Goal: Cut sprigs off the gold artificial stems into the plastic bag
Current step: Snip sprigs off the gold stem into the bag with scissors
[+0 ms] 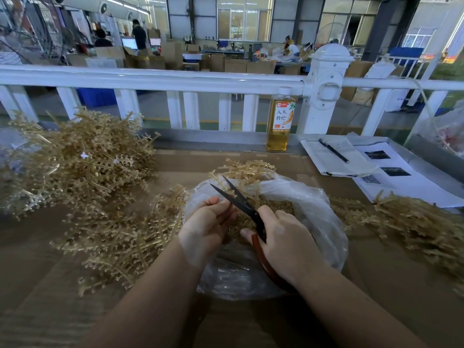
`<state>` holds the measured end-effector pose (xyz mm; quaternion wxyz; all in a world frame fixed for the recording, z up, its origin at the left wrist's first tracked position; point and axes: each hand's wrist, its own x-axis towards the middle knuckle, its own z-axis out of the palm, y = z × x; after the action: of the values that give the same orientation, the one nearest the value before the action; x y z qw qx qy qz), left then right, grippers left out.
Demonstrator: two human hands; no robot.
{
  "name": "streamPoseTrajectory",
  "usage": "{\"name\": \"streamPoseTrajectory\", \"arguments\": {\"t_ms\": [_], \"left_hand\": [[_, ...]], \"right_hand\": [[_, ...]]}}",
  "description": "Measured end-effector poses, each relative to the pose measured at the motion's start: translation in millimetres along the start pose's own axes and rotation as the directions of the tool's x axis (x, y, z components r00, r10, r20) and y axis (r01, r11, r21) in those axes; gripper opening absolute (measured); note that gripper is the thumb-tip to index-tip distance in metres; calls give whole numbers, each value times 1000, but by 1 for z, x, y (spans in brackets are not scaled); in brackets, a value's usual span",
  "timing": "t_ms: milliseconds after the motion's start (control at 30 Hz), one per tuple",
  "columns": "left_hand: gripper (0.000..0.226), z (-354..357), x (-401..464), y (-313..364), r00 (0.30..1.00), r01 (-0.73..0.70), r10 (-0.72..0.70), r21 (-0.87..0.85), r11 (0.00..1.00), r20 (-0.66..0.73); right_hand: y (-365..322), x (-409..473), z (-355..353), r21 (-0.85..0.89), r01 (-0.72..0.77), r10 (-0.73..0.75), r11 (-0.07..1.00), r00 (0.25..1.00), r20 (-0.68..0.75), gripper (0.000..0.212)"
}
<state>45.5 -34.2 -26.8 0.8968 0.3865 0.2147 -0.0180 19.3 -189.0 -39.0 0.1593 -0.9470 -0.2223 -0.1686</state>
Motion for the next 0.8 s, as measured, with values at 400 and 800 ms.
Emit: {"name": "streamPoseTrajectory", "arguments": {"t_ms": [400, 800], "left_hand": [[26, -1, 1, -2, 998, -46, 45, 11, 999, 51], [9, -5, -1, -3, 981, -70, 83, -77, 995, 175]], "right_hand": [[3, 1, -1, 21, -5, 5, 1000, 1000, 26, 34], [5, -2, -3, 69, -6, 5, 998, 1000, 17, 32]]}}
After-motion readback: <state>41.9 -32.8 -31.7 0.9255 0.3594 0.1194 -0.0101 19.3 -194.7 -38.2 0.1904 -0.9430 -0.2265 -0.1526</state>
